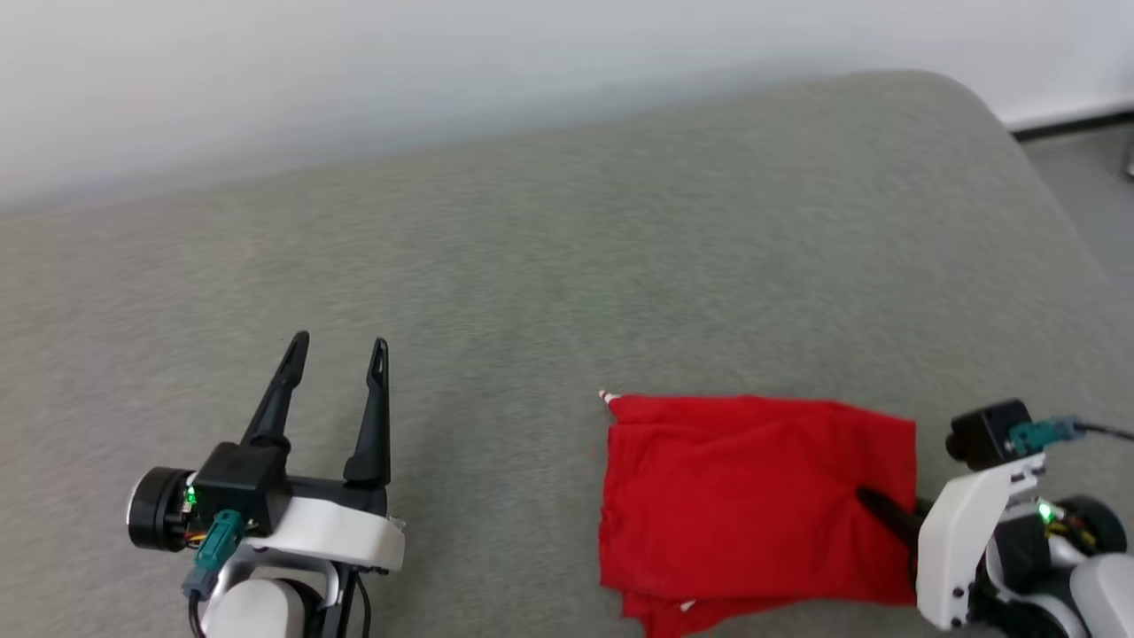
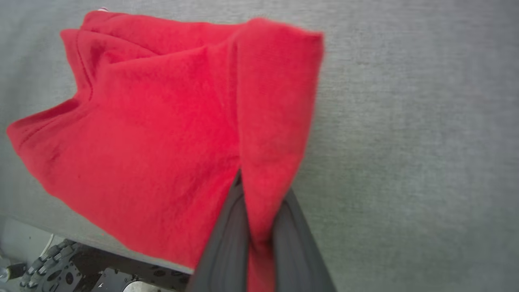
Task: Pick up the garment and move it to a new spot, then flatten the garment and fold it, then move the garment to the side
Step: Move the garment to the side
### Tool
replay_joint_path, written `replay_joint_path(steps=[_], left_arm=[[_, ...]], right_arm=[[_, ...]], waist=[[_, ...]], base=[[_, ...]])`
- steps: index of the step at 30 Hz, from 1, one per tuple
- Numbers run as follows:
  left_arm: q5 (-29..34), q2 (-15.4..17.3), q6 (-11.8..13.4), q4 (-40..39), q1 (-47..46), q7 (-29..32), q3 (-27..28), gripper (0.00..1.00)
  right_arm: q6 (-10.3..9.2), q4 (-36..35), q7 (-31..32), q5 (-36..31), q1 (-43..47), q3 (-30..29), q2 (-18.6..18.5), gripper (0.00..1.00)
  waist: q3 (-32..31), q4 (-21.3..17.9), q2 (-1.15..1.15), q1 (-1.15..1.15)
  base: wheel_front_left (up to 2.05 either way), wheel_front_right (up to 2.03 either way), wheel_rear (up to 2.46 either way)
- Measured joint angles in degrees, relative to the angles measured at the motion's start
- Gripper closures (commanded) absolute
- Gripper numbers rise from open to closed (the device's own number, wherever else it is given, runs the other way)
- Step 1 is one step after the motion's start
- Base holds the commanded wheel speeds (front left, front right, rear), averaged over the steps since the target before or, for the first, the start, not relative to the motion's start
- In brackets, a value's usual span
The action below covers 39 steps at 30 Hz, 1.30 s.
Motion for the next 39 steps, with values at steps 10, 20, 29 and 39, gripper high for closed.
replay_joint_path(steps=[10,20,29,39], left_arm=[[0.85,1.3,-0.14,-6.05,-4.11,2.97,-1.38,0.0],[3.79,2.44,-1.37,-12.93,-11.26,6.71,-5.45,0.0],[5.32,3.31,-2.49,-17.27,-16.94,9.24,-8.82,0.0],[5.34,3.35,-2.5,-17.26,-18.42,9.14,-10.07,0.0]], right_arm=[[0.01,7.3,-5.64,-6.23,-13.65,0.62,-3.12,1.0],[0.01,20.17,-12.38,-11.98,-27.98,-8.01,-7.35,1.0],[0.02,33.92,-18.42,-16.92,-35.52,-20.24,-10.91,1.0],[0.01,46.0,-26.5,-21.95,-40.0,-26.57,-8.37,0.0]], waist=[[7.85,-8.99,0.0,0.0],[19.24,-10.35,0.0,0.01],[28.36,-6.02,0.0,0.01],[31.45,-2.62,0.0,0.01]], base=[[0.0,0.0,0.0],[0.0,0.0,0.0],[0.0,0.0,0.0],[0.0,0.0,0.0]])
